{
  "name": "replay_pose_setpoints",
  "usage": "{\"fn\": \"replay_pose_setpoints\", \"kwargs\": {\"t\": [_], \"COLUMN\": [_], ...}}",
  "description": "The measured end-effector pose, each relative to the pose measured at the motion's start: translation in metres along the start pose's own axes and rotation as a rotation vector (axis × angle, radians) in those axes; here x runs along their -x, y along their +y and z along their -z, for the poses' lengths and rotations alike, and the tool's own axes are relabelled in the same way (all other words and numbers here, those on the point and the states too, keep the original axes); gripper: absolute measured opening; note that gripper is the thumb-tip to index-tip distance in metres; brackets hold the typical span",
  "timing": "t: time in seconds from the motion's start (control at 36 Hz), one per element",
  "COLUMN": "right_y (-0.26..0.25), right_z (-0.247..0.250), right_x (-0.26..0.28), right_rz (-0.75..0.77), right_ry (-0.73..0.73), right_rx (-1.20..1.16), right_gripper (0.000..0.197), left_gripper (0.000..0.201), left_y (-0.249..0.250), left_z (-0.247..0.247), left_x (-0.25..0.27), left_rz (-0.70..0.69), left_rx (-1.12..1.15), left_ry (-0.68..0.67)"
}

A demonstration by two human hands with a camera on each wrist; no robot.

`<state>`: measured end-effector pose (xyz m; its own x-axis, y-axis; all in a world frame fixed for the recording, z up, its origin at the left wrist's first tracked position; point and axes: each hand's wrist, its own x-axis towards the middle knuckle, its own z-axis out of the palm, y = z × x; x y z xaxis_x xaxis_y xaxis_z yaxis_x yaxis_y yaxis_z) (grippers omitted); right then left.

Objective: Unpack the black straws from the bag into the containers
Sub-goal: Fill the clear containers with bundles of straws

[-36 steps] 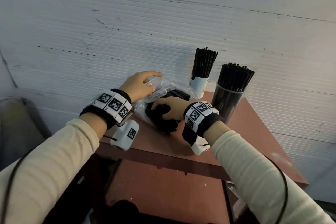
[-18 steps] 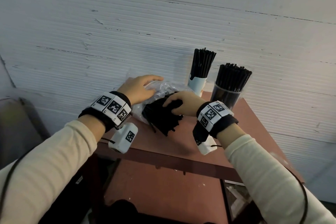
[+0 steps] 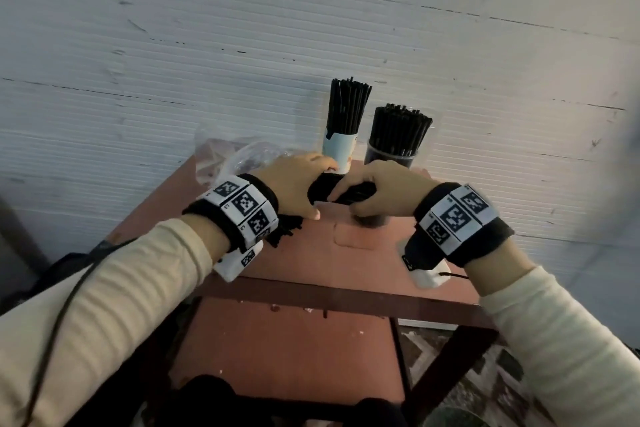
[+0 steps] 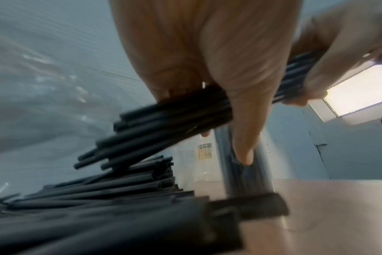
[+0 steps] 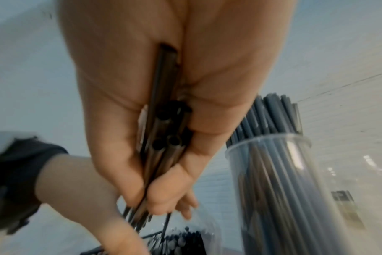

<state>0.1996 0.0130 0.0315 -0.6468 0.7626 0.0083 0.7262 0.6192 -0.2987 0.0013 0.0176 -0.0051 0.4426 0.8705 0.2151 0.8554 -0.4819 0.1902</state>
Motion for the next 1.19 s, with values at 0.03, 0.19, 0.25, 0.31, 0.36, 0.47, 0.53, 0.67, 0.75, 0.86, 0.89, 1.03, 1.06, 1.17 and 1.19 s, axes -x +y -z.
{"fn": "replay_pose_setpoints", "kwargs": {"t": [0.03, 0.19, 0.25, 0.31, 0.36, 0.47, 0.53, 0.67, 0.75, 0.86, 0.89, 1.03, 1.06, 1.17, 1.19], "right_y": [0.001, 0.000, 0.001, 0.002, 0.001, -0.011, -0.017, -0.024, -0.021, -0.012, -0.010, -0.005, -0.004, 0.000, -0.001], "right_z": [0.002, 0.027, 0.038, 0.051, 0.061, 0.070, 0.069, 0.058, 0.046, 0.028, 0.025, 0.017, 0.016, 0.008, 0.006], "right_x": [0.005, 0.035, 0.044, 0.051, 0.055, 0.052, 0.047, 0.029, 0.021, 0.015, 0.015, 0.012, 0.012, 0.008, 0.008], "right_rz": [0.001, 0.028, 0.064, 0.091, 0.118, 0.224, 0.280, 0.283, 0.237, 0.216, 0.212, 0.158, 0.153, 0.159, 0.166], "right_ry": [0.005, 0.059, 0.146, 0.301, 0.485, 0.758, 0.831, 0.918, 0.770, 0.598, 0.613, 0.768, 0.735, 0.633, 0.647], "right_rx": [-0.004, -0.049, -0.085, -0.136, -0.203, -0.304, -0.314, -0.238, -0.105, 0.004, 0.006, -0.022, -0.059, -0.103, -0.113], "right_gripper": [0.040, 0.045, 0.050, 0.050, 0.048, 0.040, 0.036, 0.027, 0.024, 0.025, 0.028, 0.050, 0.050, 0.030, 0.025], "left_gripper": [0.073, 0.021, 0.021, 0.019, 0.024, 0.029, 0.031, 0.021, 0.015, 0.033, 0.036, 0.024, 0.025, 0.042, 0.043], "left_y": [0.003, 0.019, 0.026, 0.033, 0.040, 0.058, 0.066, 0.073, 0.074, 0.071, 0.071, 0.070, 0.070, 0.064, 0.063], "left_z": [-0.002, -0.008, -0.006, -0.001, 0.002, 0.005, 0.003, -0.012, -0.019, -0.024, -0.023, -0.019, -0.019, -0.028, -0.032], "left_x": [-0.005, -0.021, -0.023, -0.025, -0.028, -0.032, -0.033, -0.037, -0.032, -0.030, -0.029, -0.029, -0.029, -0.027, -0.026], "left_rz": [0.002, 0.011, 0.043, 0.088, 0.120, 0.090, 0.077, 0.096, 0.089, 0.114, 0.115, 0.088, 0.080, 0.139, 0.160], "left_rx": [0.006, 0.056, 0.151, 0.284, 0.405, 0.614, 0.718, 0.925, 0.970, 1.043, 1.057, 1.097, 1.111, 1.108, 1.088], "left_ry": [-0.015, 0.099, 0.132, 0.158, 0.214, 0.292, 0.300, 0.237, 0.186, 0.156, 0.150, 0.142, 0.136, 0.040, 0.012]}}
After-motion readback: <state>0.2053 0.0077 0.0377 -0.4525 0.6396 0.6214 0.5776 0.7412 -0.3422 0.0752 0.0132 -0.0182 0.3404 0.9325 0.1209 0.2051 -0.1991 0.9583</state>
